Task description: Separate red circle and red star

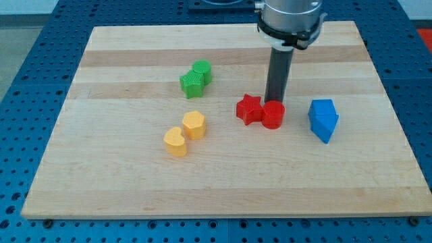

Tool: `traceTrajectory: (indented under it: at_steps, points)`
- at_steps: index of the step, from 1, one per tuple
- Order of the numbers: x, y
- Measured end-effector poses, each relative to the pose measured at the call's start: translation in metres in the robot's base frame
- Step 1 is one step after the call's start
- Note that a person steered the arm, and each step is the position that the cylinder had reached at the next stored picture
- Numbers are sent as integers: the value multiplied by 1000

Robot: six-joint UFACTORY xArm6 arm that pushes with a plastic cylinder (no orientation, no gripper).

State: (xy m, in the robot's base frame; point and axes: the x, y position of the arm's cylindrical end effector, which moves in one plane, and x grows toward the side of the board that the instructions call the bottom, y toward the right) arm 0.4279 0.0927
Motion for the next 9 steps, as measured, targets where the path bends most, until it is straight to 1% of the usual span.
traceTrajectory:
  at_steps: [1,2,3,4,5,8,9]
  points:
    - [1,26]
    - [19,31]
    - [23,15]
    - [9,-4]
    - [11,-21]
    - [46,-51]
    - [46,-72]
